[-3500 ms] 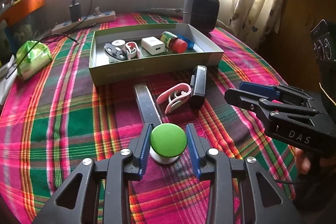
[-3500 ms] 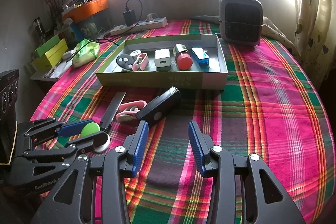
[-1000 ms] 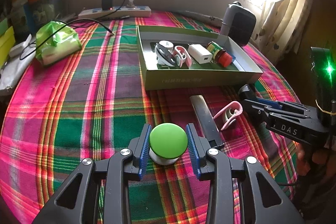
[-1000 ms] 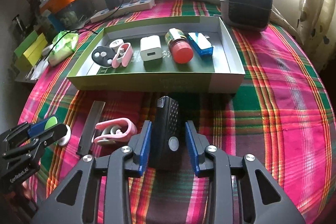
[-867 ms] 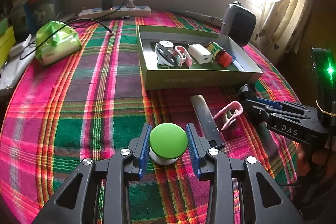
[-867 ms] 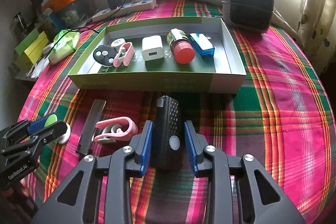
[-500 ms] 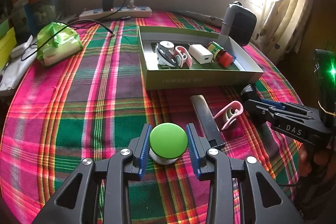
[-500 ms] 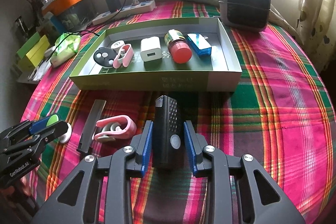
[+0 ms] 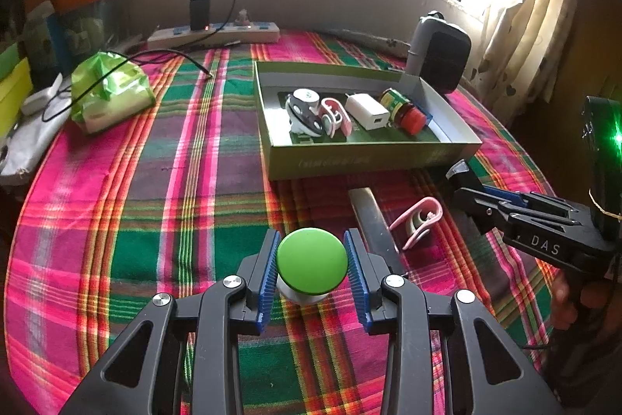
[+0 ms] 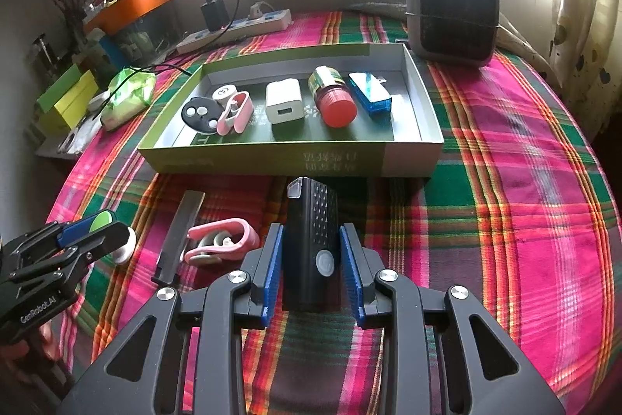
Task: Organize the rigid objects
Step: 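Carry the green holder with the left gripper while the right gripper carries the black device to the box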
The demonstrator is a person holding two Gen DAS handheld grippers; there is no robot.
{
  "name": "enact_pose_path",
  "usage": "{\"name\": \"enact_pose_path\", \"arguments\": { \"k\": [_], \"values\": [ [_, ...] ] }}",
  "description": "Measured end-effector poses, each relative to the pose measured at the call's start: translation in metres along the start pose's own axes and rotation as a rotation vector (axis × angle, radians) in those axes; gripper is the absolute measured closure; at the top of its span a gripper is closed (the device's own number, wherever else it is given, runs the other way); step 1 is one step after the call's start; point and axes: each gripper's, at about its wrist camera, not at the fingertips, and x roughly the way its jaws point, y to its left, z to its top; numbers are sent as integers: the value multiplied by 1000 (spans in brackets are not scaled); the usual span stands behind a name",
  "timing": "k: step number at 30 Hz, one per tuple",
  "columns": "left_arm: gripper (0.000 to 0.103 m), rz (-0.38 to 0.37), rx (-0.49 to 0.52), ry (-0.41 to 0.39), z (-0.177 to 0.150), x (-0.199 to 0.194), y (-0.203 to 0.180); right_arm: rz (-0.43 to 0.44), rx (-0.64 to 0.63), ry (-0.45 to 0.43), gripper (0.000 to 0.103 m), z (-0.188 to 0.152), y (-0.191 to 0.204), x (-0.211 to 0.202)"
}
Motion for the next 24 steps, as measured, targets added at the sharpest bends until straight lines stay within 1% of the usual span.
{"name": "enact_pose_path", "arguments": {
  "k": [12,24],
  "values": [
    [71,-5,29,-35,21,-8,-8,9,0,-30,72,9,-2,-11],
    [71,-34,52,-64,56,-1,-18,2,-11,-63,72,31,-8,-17]
  ]
}}
